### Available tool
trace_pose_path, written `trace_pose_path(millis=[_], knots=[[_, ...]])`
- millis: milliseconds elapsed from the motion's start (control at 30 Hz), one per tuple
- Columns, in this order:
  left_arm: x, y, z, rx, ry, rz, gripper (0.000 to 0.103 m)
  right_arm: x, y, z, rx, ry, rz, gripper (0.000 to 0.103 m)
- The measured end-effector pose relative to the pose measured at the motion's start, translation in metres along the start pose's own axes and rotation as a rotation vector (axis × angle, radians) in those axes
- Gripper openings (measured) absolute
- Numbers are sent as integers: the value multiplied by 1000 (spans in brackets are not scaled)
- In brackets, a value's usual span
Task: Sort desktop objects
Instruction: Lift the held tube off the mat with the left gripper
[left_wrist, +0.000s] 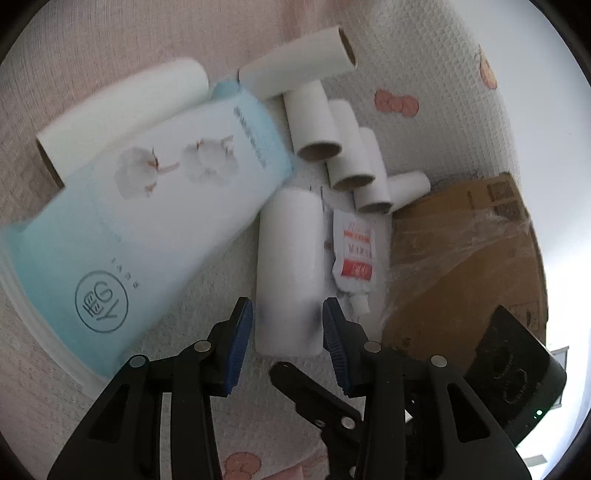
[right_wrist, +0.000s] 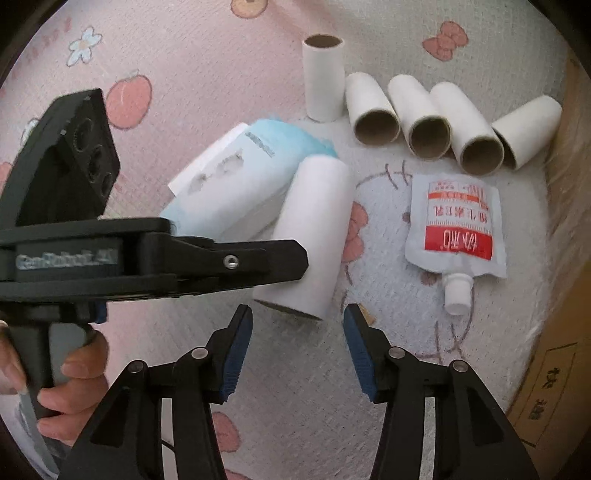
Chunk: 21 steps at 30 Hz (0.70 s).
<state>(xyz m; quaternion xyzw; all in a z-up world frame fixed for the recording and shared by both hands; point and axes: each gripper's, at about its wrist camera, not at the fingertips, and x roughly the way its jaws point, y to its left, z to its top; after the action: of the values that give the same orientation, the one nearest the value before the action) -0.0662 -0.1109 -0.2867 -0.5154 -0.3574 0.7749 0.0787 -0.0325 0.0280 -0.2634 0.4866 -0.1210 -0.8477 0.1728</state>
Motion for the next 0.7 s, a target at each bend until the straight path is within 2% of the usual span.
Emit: trace_pose_path(millis=[200,367,433,567,700], knots=[[-3,-6,11,0,-21,-13,44,-15,7,19,-9,-24,11,48],[-2,-18,11,46,-50,50,44,-8,5,34,-3,12,-11,48],[-1,-18,12,40,-46,47,44,-4,0,40,-14,24,-22,48],[5,-18,15,19,10,12,44,-2,-5,35,-12,49,-21,48],[15,-12,18,-46,59,-18,44,2,-11,33,7,66,-25,48]])
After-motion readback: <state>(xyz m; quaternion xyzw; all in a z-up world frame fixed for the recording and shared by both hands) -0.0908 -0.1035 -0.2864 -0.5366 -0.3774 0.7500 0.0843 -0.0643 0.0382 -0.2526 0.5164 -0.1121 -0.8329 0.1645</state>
